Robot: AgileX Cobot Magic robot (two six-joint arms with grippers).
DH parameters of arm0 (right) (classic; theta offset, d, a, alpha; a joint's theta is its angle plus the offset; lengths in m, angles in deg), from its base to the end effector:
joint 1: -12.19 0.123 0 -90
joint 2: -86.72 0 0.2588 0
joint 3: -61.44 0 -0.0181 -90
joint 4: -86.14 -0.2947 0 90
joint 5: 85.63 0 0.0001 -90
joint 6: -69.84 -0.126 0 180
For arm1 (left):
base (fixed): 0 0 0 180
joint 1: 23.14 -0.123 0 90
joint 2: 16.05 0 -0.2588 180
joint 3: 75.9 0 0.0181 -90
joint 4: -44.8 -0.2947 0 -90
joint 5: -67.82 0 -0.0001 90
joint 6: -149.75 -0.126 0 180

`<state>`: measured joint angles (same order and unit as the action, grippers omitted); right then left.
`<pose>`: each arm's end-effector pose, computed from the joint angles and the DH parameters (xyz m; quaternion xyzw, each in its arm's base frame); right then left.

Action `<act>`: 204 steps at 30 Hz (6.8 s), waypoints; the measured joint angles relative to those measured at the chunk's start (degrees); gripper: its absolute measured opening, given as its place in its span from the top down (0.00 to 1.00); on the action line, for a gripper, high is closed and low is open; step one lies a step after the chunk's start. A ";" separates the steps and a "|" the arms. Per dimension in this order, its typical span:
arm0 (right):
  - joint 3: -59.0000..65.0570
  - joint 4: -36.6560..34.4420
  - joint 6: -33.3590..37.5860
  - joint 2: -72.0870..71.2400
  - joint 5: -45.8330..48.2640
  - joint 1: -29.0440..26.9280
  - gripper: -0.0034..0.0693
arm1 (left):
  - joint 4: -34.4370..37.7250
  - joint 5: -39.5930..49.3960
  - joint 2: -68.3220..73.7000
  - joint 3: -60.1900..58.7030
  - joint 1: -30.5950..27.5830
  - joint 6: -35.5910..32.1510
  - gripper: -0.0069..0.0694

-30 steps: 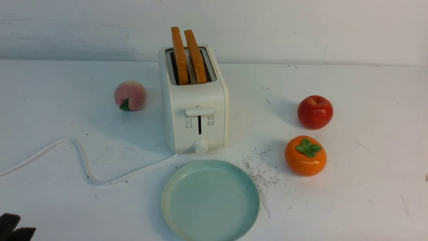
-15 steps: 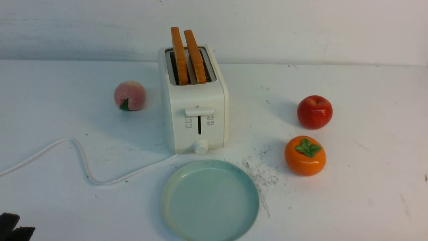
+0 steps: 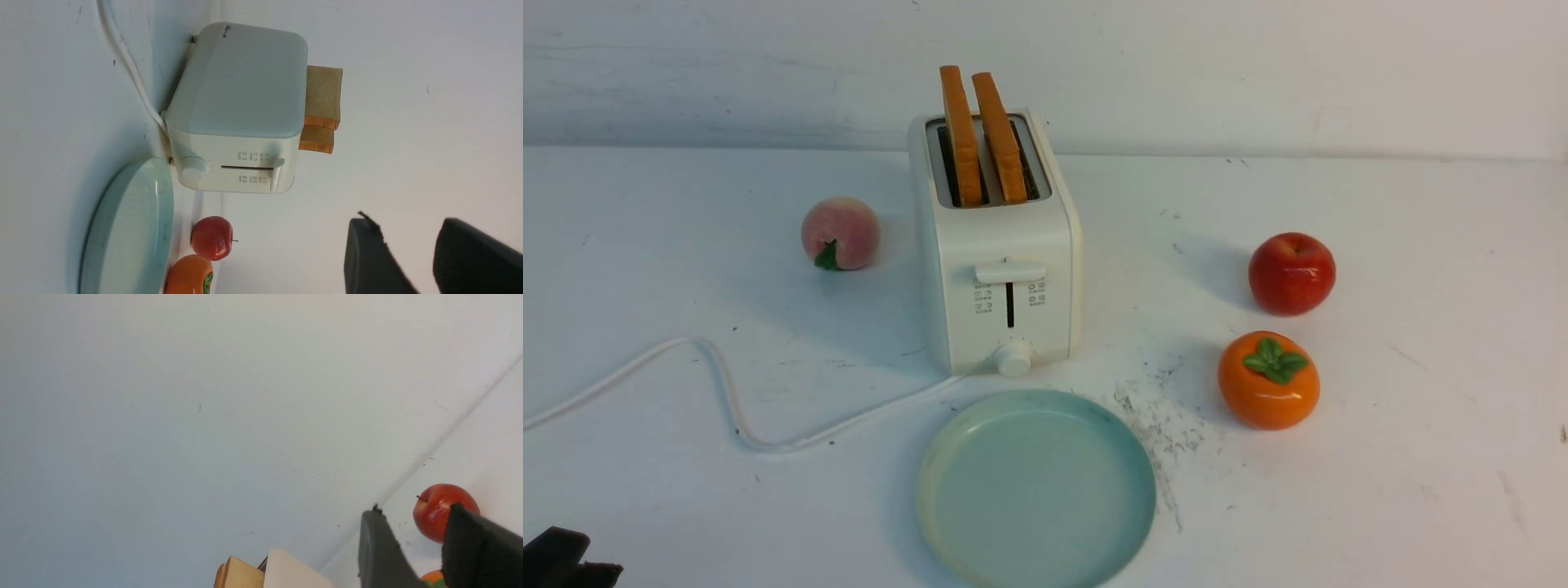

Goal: Take toasted bread from bread machine on white table place on plate.
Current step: 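Grasp the toast slice in the toaster and pull it up out of the slot with the right gripper, then place the held slice of bread on top of the slice on the plate with the right gripper, then reach for a toast slice standing in the toaster with the left gripper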

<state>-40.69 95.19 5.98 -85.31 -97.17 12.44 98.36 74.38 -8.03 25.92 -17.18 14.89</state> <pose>0.1576 0.0046 0.2320 0.2669 0.5429 0.3776 0.7011 0.1600 -0.0284 0.1964 -0.4885 0.5121 -0.5778 0.4064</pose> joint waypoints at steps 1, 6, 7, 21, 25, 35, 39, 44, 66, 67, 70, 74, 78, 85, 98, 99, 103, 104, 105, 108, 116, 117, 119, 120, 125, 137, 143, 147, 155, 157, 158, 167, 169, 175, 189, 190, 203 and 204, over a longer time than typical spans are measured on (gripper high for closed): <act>0.00 0.29 -0.15 0.00 -0.45 0.00 0.62 | 0.00 -0.40 0.00 0.00 0.00 -0.30 0.60; -0.60 0.52 -0.15 0.00 -2.60 0.00 0.62 | 1.12 -3.97 0.00 0.18 0.00 -0.92 0.65; -2.22 0.79 0.43 0.32 -2.22 0.00 0.62 | 1.11 -4.50 0.00 1.46 0.00 -2.00 0.69; -38.82 19.67 14.77 31.22 35.20 1.37 0.62 | -5.68 26.66 18.91 26.08 0.00 -26.93 0.93; -41.86 9.37 26.43 39.89 46.20 6.08 0.70 | -7.11 37.20 30.89 26.82 0.00 -30.66 0.93; -51.38 -31.60 69.84 64.93 65.26 22.85 0.97 | -7.73 39.18 49.11 32.48 0.00 -37.99 0.93; -59.68 -39.46 77.98 75.50 68.03 26.82 0.96 | -7.73 37.02 53.46 37.10 0.00 -42.04 0.93; -73.06 -42.51 79.88 85.58 68.10 29.87 0.95 | -7.73 33.74 57.42 39.50 0.00 -43.88 0.93; -111.43 -27.33 80.70 113.95 45.35 31.45 0.44 | -10.98 33.62 65.75 39.56 0.00 -44.61 0.92; -111.43 -27.13 80.70 114.86 43.22 31.45 0.43 | -11.24 33.26 65.75 39.56 0.00 -44.61 0.92; -111.43 -26.98 80.70 116.26 40.14 31.45 0.43 | -11.53 32.91 65.75 39.56 0.00 -44.61 0.91; -111.43 -26.98 80.70 117.59 38.50 31.45 0.43 | -11.60 32.79 65.75 39.56 0.00 -44.61 0.91; -111.48 -27.03 80.70 119.03 37.73 31.45 0.43 | -11.60 32.79 65.77 39.56 0.00 -44.61 0.91; -111.53 -26.73 80.70 120.78 36.34 31.45 0.55 | -11.66 32.73 65.77 39.56 0.00 -44.61 0.91; -111.53 -22.26 80.70 120.05 35.20 31.45 0.89 | -11.66 32.79 65.77 39.56 0.00 -44.61 0.89; -111.53 -22.26 80.70 119.97 35.20 31.45 0.89 | -11.66 32.79 65.77 39.56 0.00 -44.61 0.89; -111.53 -22.10 80.70 117.21 35.01 31.45 0.89 | -11.66 32.79 65.77 39.56 0.00 -44.61 0.89; -111.53 -22.05 80.70 115.48 34.77 31.45 0.89 | -11.66 32.79 65.77 39.56 0.00 -44.61 0.89; -111.53 -21.98 80.70 114.47 34.83 31.45 0.89 | -11.66 32.79 65.77 39.56 0.00 -44.61 0.89; -111.53 -21.85 80.70 111.60 35.41 31.45 0.89 | -11.66 32.79 65.77 39.56 0.00 -44.61 0.88; -111.53 -21.07 79.88 100.19 59.55 31.45 0.89 | -11.77 32.79 65.77 39.56 0.00 -44.61 0.88; -111.53 -20.45 79.56 98.66 63.13 31.45 0.89 | -11.77 32.79 65.77 39.56 0.00 -44.61 0.88; -111.53 -19.52 79.16 97.09 68.20 31.39 0.89 | -11.77 32.84 65.77 39.56 0.00 -44.61 0.88; -111.54 -18.39 78.38 95.30 75.04 30.70 0.89 | -11.77 32.84 65.77 39.56 0.00 -44.61 0.87; -109.27 -18.08 76.85 92.62 82.72 27.35 0.89 | -11.77 32.84 65.77 39.56 0.00 -44.61 0.87; -70.92 -54.19 94.16 87.30 70.85 24.07 0.89 | -11.81 32.84 65.77 39.56 0.00 -44.61 0.86; -68.12 -67.08 102.92 88.79 67.75 24.07 0.89 | -11.81 32.84 65.77 39.56 0.00 -44.61 0.84; -68.12 -72.10 106.42 90.06 66.30 24.07 0.89 | -11.81 32.79 65.77 39.56 0.00 -44.61 0.84; -68.12 -76.04 108.78 96.75 64.84 24.07 0.89 | -11.81 32.79 65.77 39.56 0.00 -44.61 0.82; -68.12 -76.40 108.98 99.44 63.95 24.07 0.89 | -11.81 32.79 65.77 39.56 0.00 -44.61 0.82; -68.12 -76.48 108.97 99.68 63.84 24.07 0.89 | -11.81 32.79 65.77 39.56 0.00 -44.61 0.82; -68.18 -79.18 108.97 104.82 63.27 24.02 0.88 | -11.81 32.79 65.77 39.56 0.00 -44.61 0.81; -68.18 -78.11 108.98 105.51 61.87 24.02 0.87 | -12.25 32.79 65.77 39.56 0.00 -44.61 0.80; -68.12 -76.70 108.98 105.63 57.35 24.02 0.79 | -13.07 32.79 65.77 39.56 0.00 -44.61 0.79; -68.12 -74.72 112.15 105.79 48.53 24.02 0.41 | -13.28 32.79 65.77 39.56 0.00 -44.61 0.78; -68.12 -73.33 112.15 105.79 47.25 24.02 0.39 | -13.34 32.79 65.77 39.56 0.00 -44.61 0.78; -73.54 -52.66 98.25 98.35 62.05 16.58 0.61 | -5.96 29.13 65.77 40.17 0.00 -44.69 0.77; -74.60 -50.46 95.39 96.51 65.18 14.77 0.70 | -3.87 29.07 65.77 41.05 0.00 -45.13 0.77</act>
<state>-115.29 44.74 101.37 11.21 -31.99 27.21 94.49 103.46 57.73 66.98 -17.18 -30.25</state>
